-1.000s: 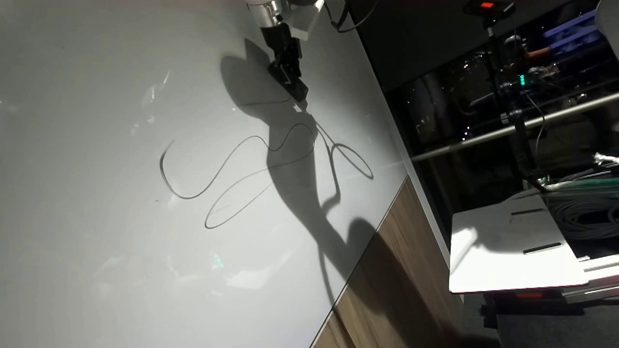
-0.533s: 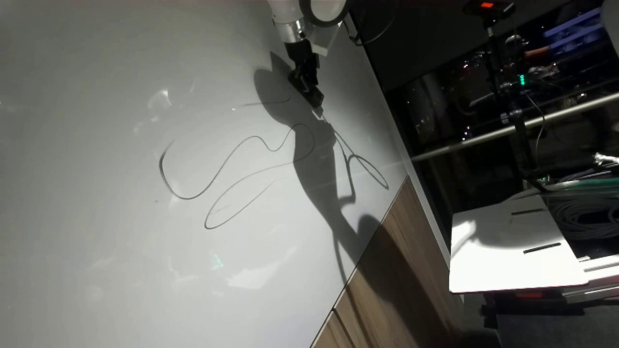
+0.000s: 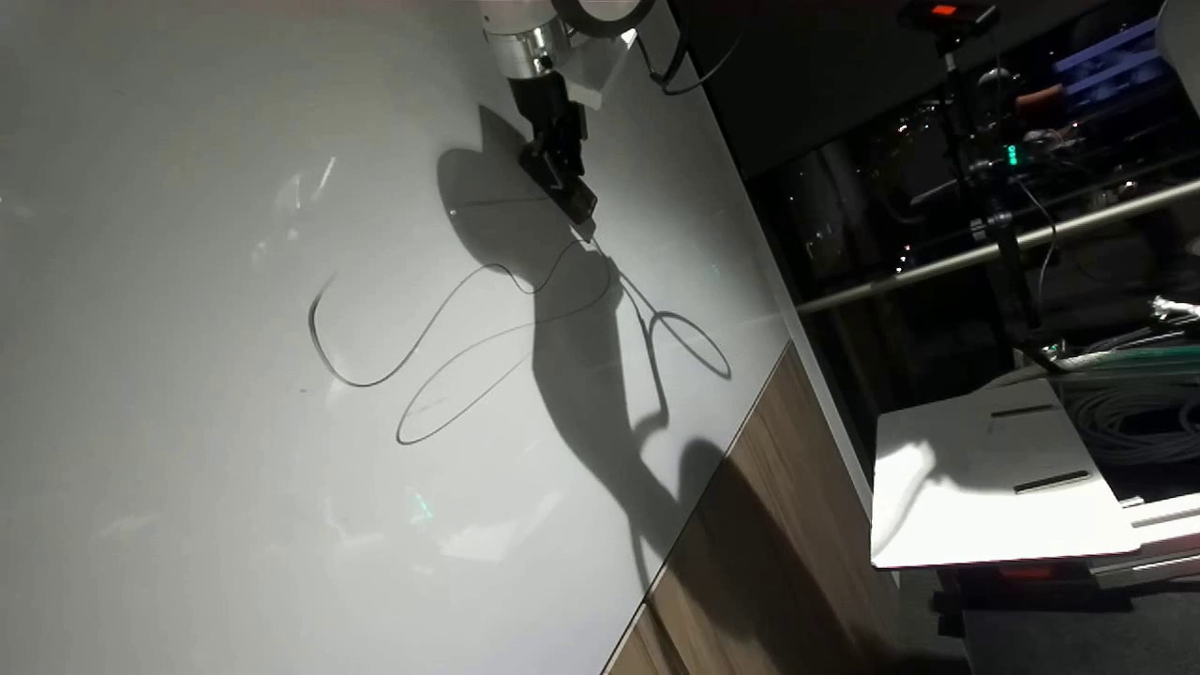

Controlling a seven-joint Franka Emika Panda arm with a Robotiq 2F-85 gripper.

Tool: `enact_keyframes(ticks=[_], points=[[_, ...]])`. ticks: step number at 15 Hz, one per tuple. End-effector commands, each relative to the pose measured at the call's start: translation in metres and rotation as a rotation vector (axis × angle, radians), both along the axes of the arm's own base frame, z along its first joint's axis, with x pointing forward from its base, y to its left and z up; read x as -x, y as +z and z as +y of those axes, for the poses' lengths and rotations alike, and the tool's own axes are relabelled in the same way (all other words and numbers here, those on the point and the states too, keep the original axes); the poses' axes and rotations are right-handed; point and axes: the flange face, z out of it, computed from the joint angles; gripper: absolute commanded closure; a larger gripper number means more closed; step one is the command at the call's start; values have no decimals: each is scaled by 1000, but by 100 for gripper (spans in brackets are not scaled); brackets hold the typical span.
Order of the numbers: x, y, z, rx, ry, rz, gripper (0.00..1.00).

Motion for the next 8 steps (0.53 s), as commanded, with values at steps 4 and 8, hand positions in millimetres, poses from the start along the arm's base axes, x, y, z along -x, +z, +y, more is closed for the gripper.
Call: enact_keyframes(ticks=[4,8], points=[[-27,18,108,-1,95,-15,73],[-28,20,175,12,142,5,73]])
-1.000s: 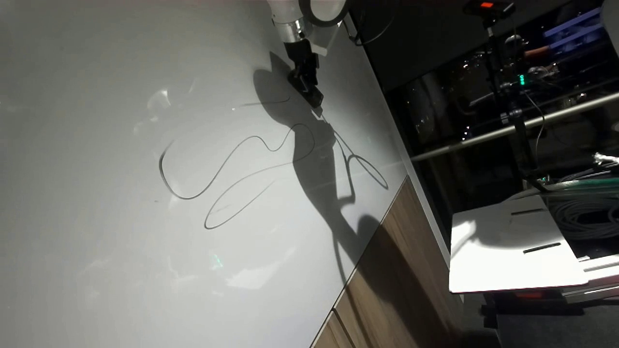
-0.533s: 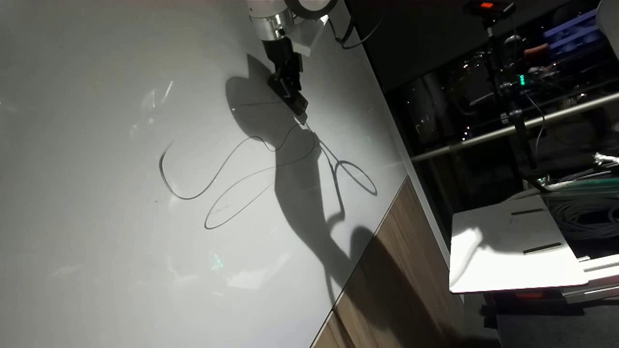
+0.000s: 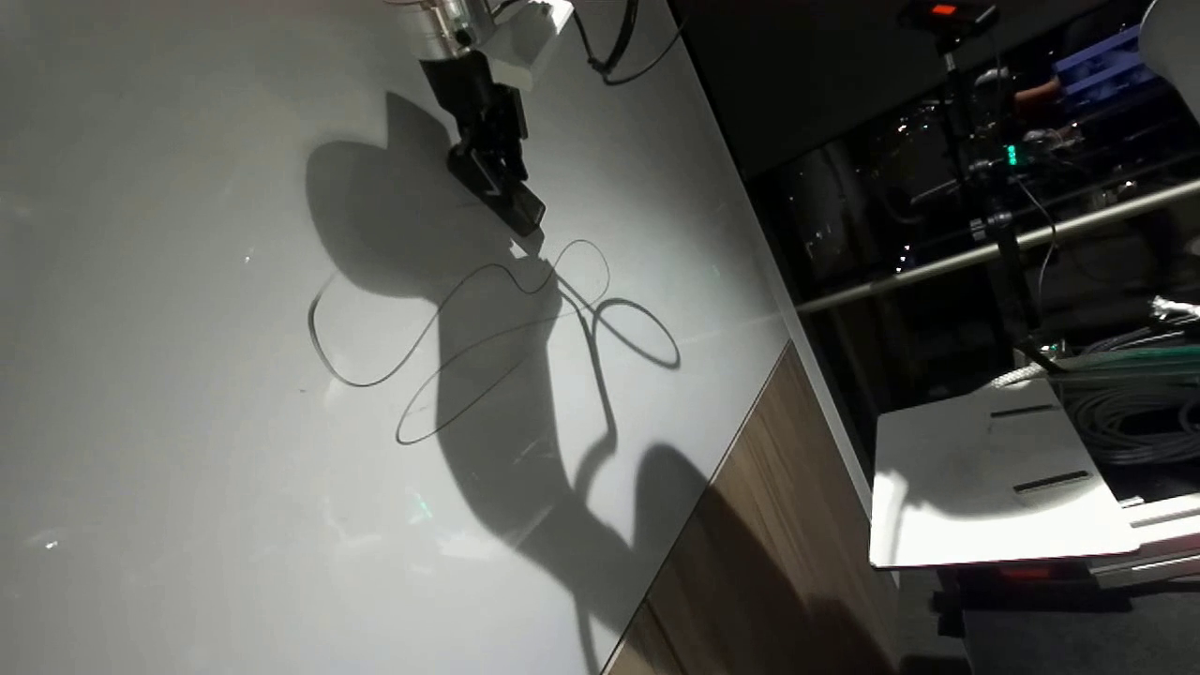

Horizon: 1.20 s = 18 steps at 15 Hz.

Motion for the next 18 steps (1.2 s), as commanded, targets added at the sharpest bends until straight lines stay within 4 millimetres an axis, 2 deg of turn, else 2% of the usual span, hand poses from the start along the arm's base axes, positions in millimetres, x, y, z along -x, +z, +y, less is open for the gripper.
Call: enact_keyframes(ticks=[1,3,6,10,13,18], points=[[-25,4,72,-9,89,-42,73],[-25,-8,109,-10,122,-32,73],[-27,-38,161,-10,175,-5,73],[-29,-70,214,-22,228,36,73],[-33,-90,237,-25,249,65,73],[-47,-116,243,-61,204,141,73]])
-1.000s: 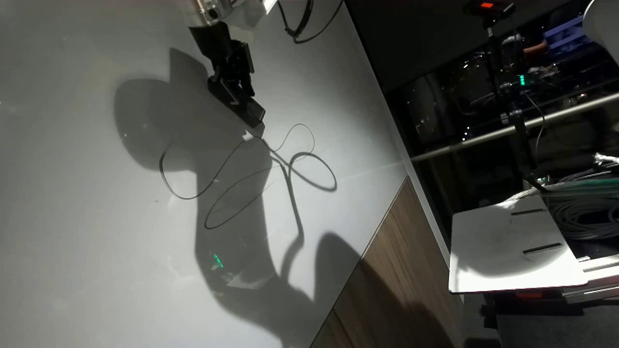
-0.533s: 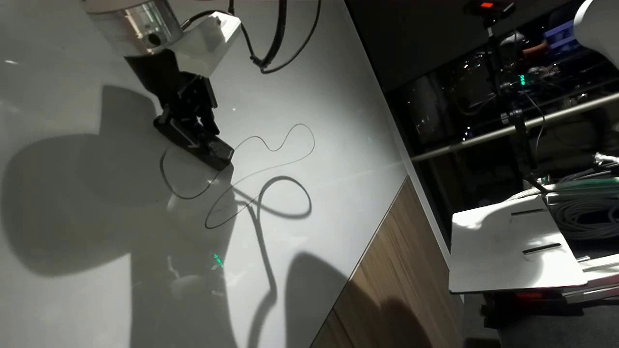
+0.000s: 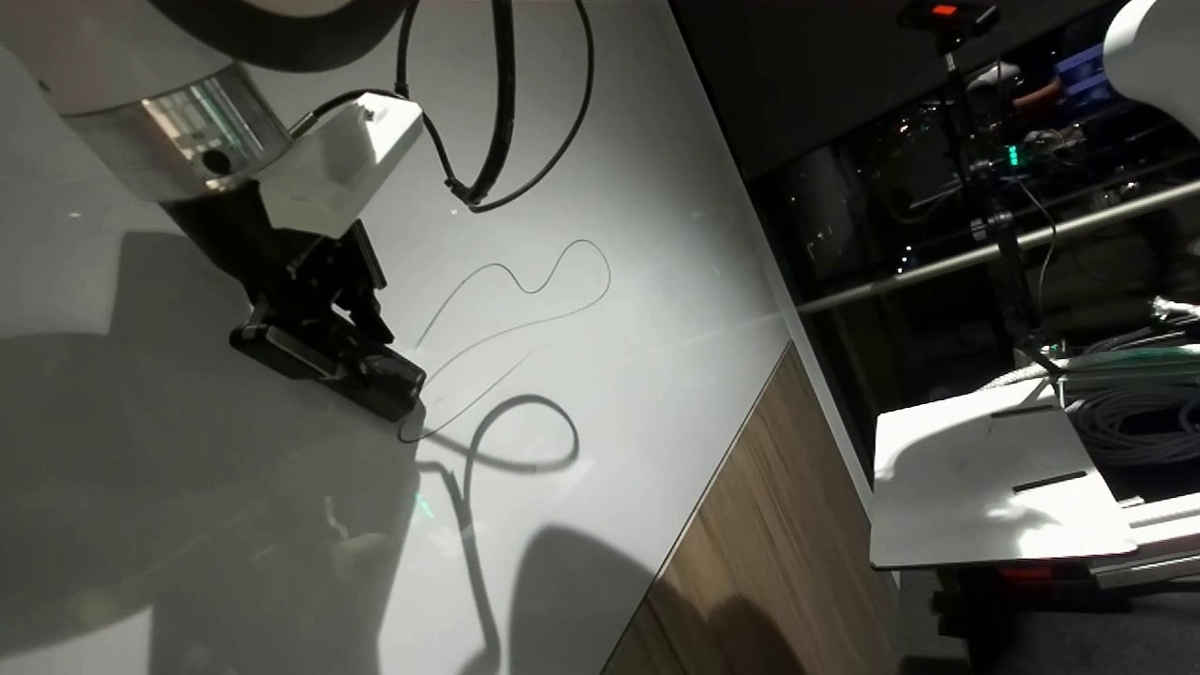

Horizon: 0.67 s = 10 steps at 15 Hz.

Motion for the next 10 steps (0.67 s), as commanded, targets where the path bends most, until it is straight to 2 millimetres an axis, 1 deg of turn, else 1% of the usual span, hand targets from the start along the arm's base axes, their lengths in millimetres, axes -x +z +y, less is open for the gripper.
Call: enact_keyframes(ticks=[1,4,5,7,8,9,10], points=[[-43,-19,-4,-35,-15,26,73],[-51,-18,-10,-35,-66,51,73],[-52,-13,-13,-32,-80,49,73],[-52,3,-20,-9,-93,28,73],[-52,16,-29,15,-99,18,73],[-53,21,-39,30,-106,20,73],[-53,30,-54,58,-113,20,73]])
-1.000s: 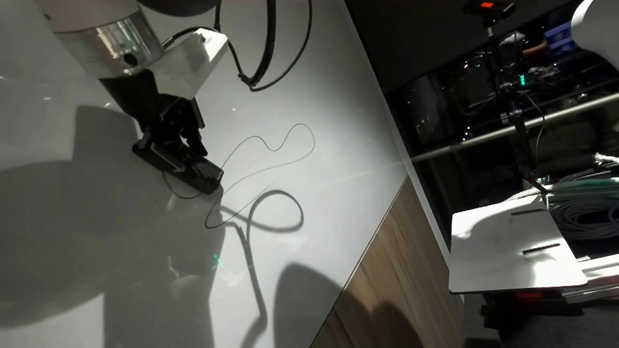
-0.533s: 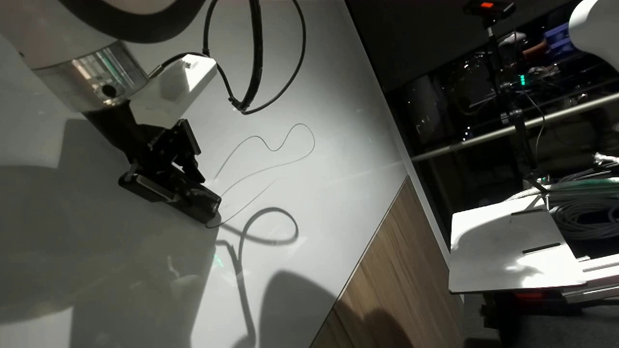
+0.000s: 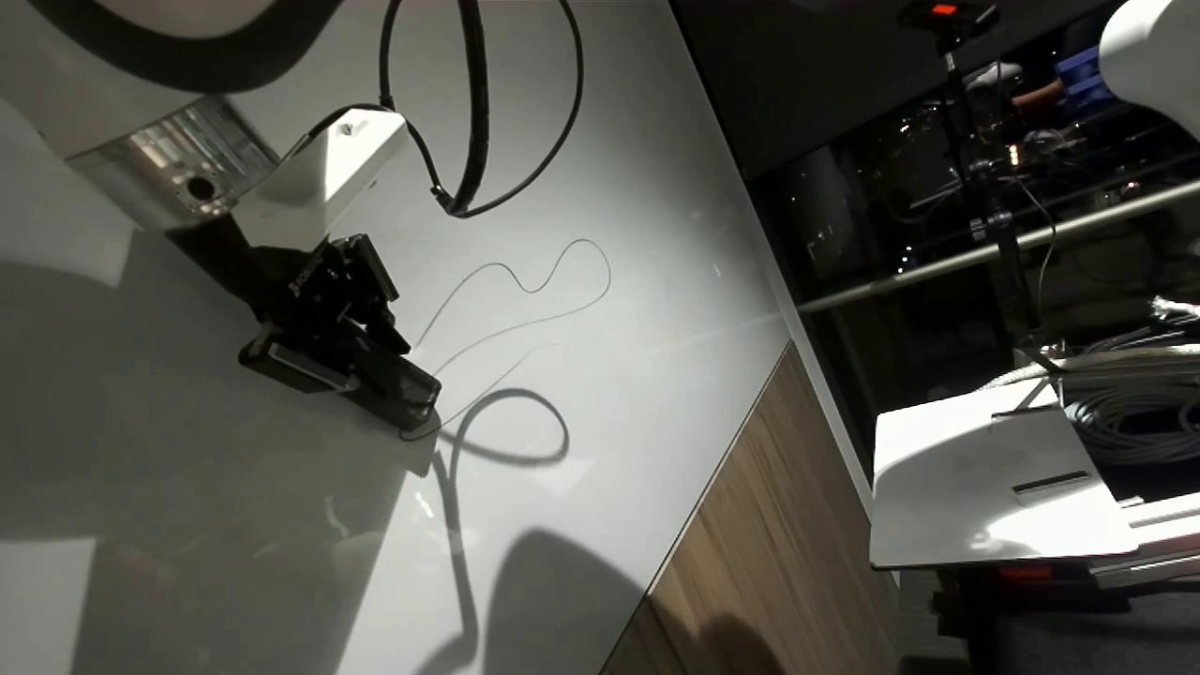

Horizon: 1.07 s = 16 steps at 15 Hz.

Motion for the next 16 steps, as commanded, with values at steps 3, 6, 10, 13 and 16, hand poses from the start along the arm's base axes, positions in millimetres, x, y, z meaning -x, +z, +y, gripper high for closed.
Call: enact_keyframes(ticks=[3,6,10,13,16], points=[[-30,46,-82,87,-26,-54,73],[-24,52,-113,68,-64,-57,73],[-11,47,-165,40,-120,-72,73],[-1,37,-210,23,-161,-95,73],[8,29,-266,17,-199,-113,73]])
